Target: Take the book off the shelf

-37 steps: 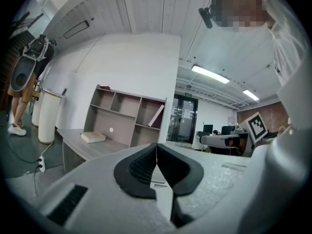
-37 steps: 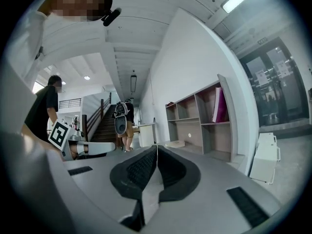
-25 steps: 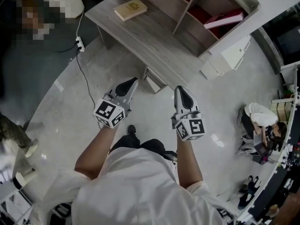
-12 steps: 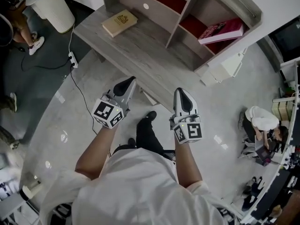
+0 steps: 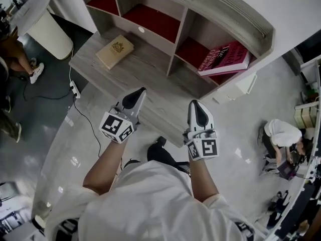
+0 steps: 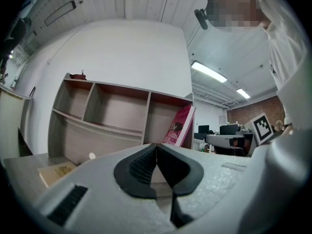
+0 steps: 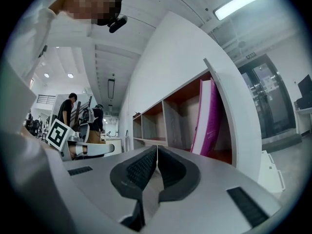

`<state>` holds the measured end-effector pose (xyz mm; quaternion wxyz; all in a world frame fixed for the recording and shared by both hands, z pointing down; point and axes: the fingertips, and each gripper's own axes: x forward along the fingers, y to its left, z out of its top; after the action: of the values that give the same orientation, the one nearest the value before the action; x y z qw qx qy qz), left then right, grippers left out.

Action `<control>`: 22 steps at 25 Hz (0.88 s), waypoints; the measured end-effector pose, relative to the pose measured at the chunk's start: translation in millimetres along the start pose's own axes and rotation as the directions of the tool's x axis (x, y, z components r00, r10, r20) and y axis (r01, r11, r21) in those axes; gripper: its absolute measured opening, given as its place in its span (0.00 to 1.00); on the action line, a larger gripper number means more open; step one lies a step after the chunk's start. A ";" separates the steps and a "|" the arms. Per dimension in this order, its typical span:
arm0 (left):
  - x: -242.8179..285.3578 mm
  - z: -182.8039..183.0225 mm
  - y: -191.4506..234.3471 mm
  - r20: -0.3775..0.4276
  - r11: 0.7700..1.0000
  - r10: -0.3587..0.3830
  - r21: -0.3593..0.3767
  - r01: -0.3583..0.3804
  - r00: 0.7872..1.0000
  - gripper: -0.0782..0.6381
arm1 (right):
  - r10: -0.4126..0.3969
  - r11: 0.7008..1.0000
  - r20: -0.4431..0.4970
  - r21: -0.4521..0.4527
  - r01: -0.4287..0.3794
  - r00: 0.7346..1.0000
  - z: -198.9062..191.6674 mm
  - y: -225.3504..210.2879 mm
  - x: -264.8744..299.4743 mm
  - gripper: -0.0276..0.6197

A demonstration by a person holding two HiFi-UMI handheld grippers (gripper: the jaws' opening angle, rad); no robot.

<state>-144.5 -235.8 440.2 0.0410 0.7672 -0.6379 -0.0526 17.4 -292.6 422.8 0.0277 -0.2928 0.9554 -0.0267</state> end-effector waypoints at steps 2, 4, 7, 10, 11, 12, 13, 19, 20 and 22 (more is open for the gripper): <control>22.0 9.7 3.0 0.005 1.000 -0.013 0.015 0.012 1.000 0.13 | -0.024 1.000 0.014 -0.006 0.024 1.000 9.4 -17.9 9.1 0.07; 43.6 19.5 3.9 0.010 0.999 -0.033 0.028 0.032 0.999 0.13 | -0.062 0.998 0.025 -0.004 0.062 0.998 17.1 -36.7 16.0 0.07; 72.2 28.4 1.3 0.008 0.996 -0.081 0.050 0.080 0.997 0.13 | -0.138 0.990 0.029 0.004 0.138 0.990 21.3 -62.5 20.3 0.07; 95.5 36.3 -2.6 0.013 0.989 -0.132 0.068 0.131 0.991 0.13 | -0.194 0.981 0.035 0.020 0.194 0.980 23.9 -79.8 23.0 0.07; 103.0 39.5 -3.4 0.016 0.987 -0.149 0.070 0.147 0.989 0.13 | -0.210 0.978 0.040 0.025 0.209 0.977 25.8 -83.9 24.1 0.07; 110.4 42.4 -4.1 0.019 0.983 -0.167 0.074 0.165 0.986 0.13 | -0.225 0.974 0.047 0.029 0.223 0.973 28.0 -87.4 25.2 0.07; 117.7 44.7 -5.0 0.021 0.979 -0.188 0.082 0.186 0.982 0.13 | -0.238 0.971 0.053 0.034 0.237 0.970 30.3 -90.6 26.3 0.07; 153.5 54.1 -3.8 0.022 0.930 -0.348 0.129 0.343 0.937 0.13 | -0.347 0.933 0.069 0.132 0.336 0.935 43.1 -104.1 29.8 0.24; 159.0 55.0 -2.3 0.021 0.919 -0.379 0.124 0.374 0.925 0.13 | -0.374 0.922 0.067 0.136 0.363 0.925 44.8 -106.6 31.1 0.26; 169.1 55.7 -0.5 0.012 0.891 -0.445 0.107 0.442 0.895 0.13 | -0.423 0.899 0.058 0.146 0.412 0.904 46.2 -109.9 35.3 0.31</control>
<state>-120.9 -401.7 380.2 -0.0228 0.8925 -0.4485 -0.0417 52.7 -404.9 382.8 0.0827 -0.4893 0.8644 -0.0814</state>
